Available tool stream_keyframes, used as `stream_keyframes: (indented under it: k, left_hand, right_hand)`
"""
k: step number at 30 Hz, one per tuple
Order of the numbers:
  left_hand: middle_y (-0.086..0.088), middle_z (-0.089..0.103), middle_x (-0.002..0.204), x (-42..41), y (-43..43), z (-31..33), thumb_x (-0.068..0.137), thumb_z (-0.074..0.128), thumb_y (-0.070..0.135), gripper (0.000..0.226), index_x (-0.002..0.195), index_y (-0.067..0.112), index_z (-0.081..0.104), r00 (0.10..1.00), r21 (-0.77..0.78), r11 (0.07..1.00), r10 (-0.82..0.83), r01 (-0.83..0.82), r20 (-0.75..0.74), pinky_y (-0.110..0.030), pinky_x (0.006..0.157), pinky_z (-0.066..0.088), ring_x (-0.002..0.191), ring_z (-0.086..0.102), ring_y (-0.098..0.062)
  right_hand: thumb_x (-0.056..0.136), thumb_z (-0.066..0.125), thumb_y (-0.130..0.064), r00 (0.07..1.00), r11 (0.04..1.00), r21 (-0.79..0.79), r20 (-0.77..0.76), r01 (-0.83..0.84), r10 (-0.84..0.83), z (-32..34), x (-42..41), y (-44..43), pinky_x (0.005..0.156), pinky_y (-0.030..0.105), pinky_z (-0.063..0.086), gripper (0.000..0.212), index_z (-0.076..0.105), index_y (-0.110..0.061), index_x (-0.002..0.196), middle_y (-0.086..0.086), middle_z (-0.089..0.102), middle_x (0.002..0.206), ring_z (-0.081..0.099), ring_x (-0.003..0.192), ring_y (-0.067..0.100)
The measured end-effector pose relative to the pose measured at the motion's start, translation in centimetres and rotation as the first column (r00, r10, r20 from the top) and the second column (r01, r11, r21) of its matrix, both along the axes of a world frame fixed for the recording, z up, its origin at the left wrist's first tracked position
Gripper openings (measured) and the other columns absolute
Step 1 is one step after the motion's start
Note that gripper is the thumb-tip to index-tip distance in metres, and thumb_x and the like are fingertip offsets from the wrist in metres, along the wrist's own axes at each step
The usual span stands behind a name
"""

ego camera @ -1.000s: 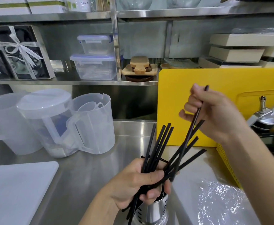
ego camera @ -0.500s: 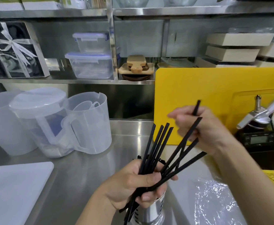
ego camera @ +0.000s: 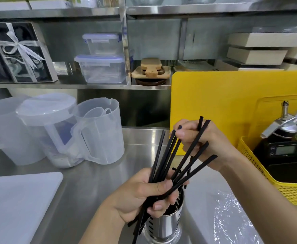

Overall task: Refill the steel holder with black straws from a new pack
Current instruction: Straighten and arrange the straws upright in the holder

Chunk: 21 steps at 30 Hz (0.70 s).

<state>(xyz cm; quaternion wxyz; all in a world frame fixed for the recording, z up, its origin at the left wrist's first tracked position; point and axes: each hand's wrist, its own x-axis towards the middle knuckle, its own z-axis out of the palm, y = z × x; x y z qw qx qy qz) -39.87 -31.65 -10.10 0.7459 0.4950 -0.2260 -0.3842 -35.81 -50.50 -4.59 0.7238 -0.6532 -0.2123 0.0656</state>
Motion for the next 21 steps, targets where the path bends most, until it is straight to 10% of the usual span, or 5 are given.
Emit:
stream_keyframes:
  k: [4, 9, 14, 18, 21]
  left_hand:
    - [0.000, 0.058, 0.070, -0.1, 0.1, 0.1, 0.087, 0.055, 0.017, 0.026, 0.109, 0.007, 0.064, 1.000, 0.063, 0.998, 0.006, -0.005, -0.013, -0.013, 0.040, 0.031, 0.046, 0.042, -0.003]
    - [0.004, 0.040, 0.062, -0.1, 0.7, -0.2, 0.084, 0.056, 0.032, 0.034, 0.102, 0.004, 0.062, 0.977, 0.147, 0.982, 0.143, -0.119, -0.158, -0.012, 0.035, 0.021, 0.043, 0.026, -0.003]
    - [0.005, 0.030, 0.053, 0.9, -0.5, 0.7, 0.076, 0.058, 0.042, 0.033, 0.071, 0.014, 0.042, 0.854, 0.110, 0.930, 0.367, -0.352, -0.369, -0.011, 0.027, 0.019, 0.035, 0.023, -0.001]
    - [-0.001, 0.046, 0.055, 2.5, -1.7, 0.9, 0.061, 0.070, 0.044, 0.042, 0.070, 0.011, 0.046, 0.731, 0.026, 0.913, 0.343, -0.407, -0.590, -0.013, 0.032, 0.040, 0.039, 0.046, -0.007]
    - [-0.010, 0.056, 0.087, 2.9, -2.0, 1.8, 0.054, 0.076, 0.060, 0.070, 0.095, 0.010, 0.050, 0.795, 0.079, 0.930, 0.349, -0.359, -0.497, -0.029, 0.071, 0.054, 0.087, 0.058, -0.021]
  right_hand:
    - [0.071, 0.069, -0.016, 0.965, 0.931, 0.267, -0.149, 0.248, -0.214, 0.5, 1.0, -1.1, 0.039, 0.020, 0.011, 0.010, 0.063, -0.008, 0.071, -0.006, 0.037, 0.048, 0.025, 0.036, 0.004]
    - [0.098, 0.036, -0.014, 0.784, 0.614, 0.498, -0.278, 0.612, -0.555, 1.2, 2.0, -3.6, 0.034, 0.016, 0.015, 0.026, 0.044, -0.013, 0.073, -0.009, 0.030, 0.044, 0.021, 0.033, 0.006]
    - [0.094, 0.036, -0.022, 0.513, 0.525, 0.417, 0.151, 0.742, -0.845, 0.0, 0.6, -1.3, 0.044, 0.024, 0.029, 0.014, 0.042, -0.026, 0.081, -0.012, 0.040, 0.059, 0.034, 0.046, 0.007]
    - [0.075, 0.039, -0.012, 0.460, 0.746, -0.017, 0.796, 0.666, -0.393, -1.5, -2.2, 2.5, 0.055, 0.024, 0.036, 0.012, 0.044, -0.022, 0.074, -0.002, 0.041, 0.068, 0.039, 0.059, 0.013]
    - [0.054, 0.056, 0.005, 0.449, 0.841, -0.333, 0.885, 0.426, 0.123, -2.8, -3.1, 4.0, 0.054, 0.018, 0.031, 0.020, 0.046, -0.012, 0.052, 0.000, 0.044, 0.053, 0.035, 0.054, 0.016]
